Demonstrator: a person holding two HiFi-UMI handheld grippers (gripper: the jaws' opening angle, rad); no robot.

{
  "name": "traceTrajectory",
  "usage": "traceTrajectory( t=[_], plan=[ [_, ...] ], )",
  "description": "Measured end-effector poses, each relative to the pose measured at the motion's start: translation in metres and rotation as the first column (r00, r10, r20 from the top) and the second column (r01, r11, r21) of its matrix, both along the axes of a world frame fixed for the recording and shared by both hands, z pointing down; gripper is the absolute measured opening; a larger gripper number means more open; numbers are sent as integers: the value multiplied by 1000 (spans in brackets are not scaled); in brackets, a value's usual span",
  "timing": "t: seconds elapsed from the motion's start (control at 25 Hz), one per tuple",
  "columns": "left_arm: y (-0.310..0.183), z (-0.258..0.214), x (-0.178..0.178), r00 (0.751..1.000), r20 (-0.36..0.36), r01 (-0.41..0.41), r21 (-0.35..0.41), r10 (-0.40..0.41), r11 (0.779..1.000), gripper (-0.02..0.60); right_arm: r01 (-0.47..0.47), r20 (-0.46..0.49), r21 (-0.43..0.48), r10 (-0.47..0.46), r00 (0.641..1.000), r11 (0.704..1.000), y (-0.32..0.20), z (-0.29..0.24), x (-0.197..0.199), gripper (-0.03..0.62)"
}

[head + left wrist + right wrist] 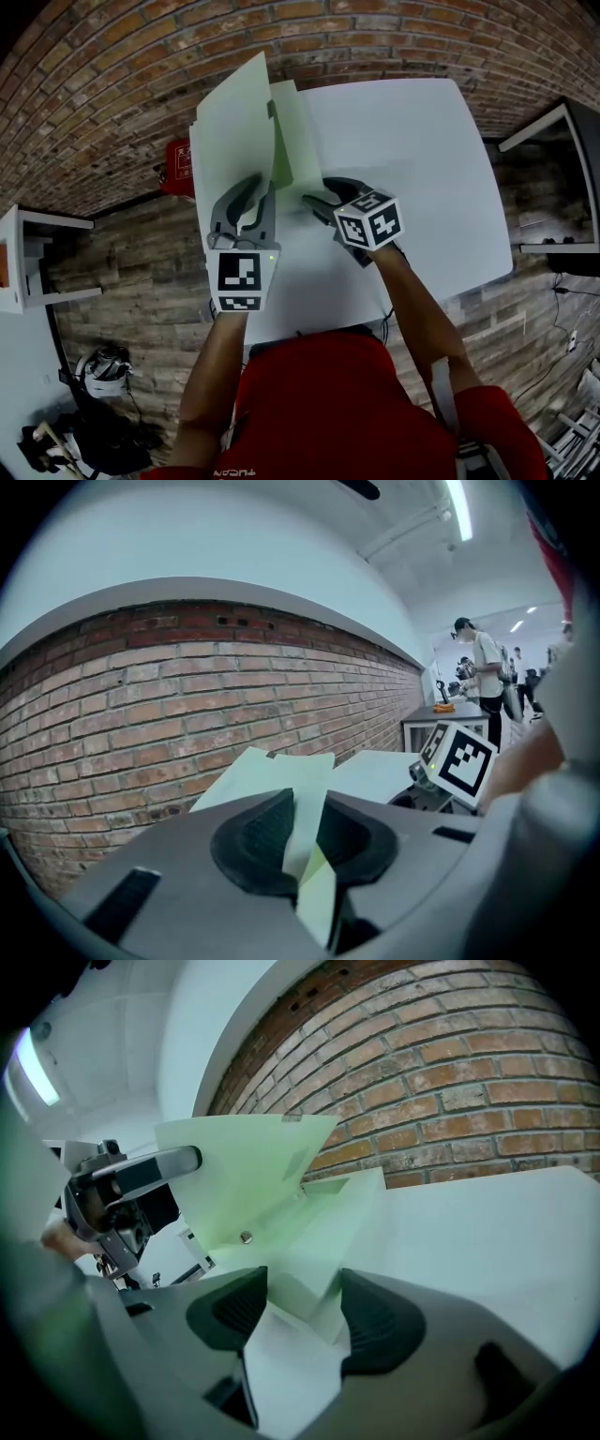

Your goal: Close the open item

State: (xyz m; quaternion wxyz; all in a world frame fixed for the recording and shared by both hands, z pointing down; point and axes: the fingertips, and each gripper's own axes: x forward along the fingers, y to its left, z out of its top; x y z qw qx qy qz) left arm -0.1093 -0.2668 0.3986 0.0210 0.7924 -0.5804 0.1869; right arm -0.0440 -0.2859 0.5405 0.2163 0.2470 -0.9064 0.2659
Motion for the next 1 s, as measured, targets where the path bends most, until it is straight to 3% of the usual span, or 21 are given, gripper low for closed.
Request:
traceTrajectory(
  t=[0.6,1.0],
  plan=[
    [-16,48,38,995,66,-66,-99,73,993,67,19,21,15,-20,1000,1000,2,-1,-2,238],
    [-20,69,46,989,86,-109,-155,124,982,69,81,39,35,-83,996,996,4,0,-4,238]
  ],
)
